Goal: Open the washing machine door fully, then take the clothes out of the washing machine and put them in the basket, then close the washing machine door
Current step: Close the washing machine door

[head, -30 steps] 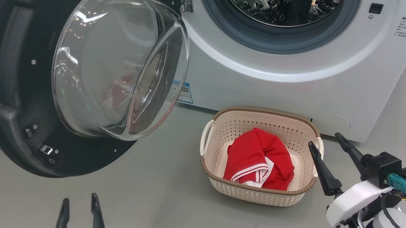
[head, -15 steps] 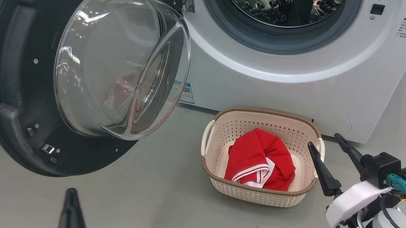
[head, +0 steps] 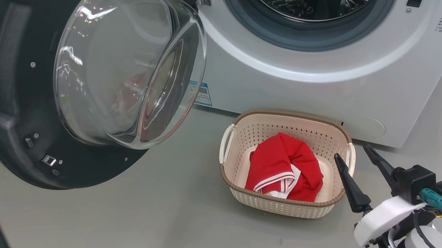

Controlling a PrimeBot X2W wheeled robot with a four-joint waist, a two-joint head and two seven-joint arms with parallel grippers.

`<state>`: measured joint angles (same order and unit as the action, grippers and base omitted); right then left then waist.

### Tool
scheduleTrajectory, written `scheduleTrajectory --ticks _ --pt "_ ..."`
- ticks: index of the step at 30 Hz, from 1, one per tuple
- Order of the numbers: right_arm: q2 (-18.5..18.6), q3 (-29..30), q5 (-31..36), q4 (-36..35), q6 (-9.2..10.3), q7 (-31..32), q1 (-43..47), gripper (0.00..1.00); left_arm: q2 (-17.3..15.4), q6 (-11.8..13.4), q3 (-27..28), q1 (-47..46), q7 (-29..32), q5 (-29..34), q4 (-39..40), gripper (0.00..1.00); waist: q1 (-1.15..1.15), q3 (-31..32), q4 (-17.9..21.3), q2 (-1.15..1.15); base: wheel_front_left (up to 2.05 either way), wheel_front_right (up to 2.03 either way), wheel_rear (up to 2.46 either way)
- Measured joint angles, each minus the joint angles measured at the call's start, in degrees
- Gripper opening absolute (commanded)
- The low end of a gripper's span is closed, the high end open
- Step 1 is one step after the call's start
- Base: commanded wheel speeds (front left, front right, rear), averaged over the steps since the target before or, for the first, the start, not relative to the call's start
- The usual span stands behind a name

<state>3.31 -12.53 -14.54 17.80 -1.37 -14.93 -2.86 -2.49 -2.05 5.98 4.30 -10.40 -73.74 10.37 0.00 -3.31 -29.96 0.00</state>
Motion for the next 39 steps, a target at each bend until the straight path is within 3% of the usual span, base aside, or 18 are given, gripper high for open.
scheduleTrajectory --ticks 9,14,18,25,39 --pt "0.37 0.33 0.19 -0.43 0.07 0.0 -0.27 1.0 -0.42 -0.82 12.0 -6.09 1.89 -9.39 0.69 0.0 0.0 -1.79 0.3 0.0 0.0 0.0 0.0" --pt "0.48 -0.02 0.58 -0.47 0.07 0.01 -1.11 1.0 -5.9 1.16 18.2 -8.79 4.43 -13.4 -3.33 0.0 0.0 -2.77 0.85 0.0 0.0 0.0 0.0" --pt "0.82 0.03 0.6 -0.56 0.05 0.0 -1.76 1.0 -10.39 4.32 22.28 -11.91 7.35 -17.61 -8.83 0.0 0.0 -3.61 1.83 0.0 0.0 0.0 0.0" --pt "1.19 -0.12 0.91 -0.76 0.0 0.25 -2.91 1.0 -14.44 7.34 23.07 -15.43 13.32 -22.16 -15.72 0.0 0.0 -4.83 3.21 0.0 0.0 0.0 0.0" --pt "1.76 -1.04 1.11 -0.98 -0.52 0.58 -4.96 1.0 -19.68 8.31 18.0 -19.48 22.83 -24.5 -25.62 0.0 0.0 -7.01 6.16 0.0 0.0 0.0 0.0"
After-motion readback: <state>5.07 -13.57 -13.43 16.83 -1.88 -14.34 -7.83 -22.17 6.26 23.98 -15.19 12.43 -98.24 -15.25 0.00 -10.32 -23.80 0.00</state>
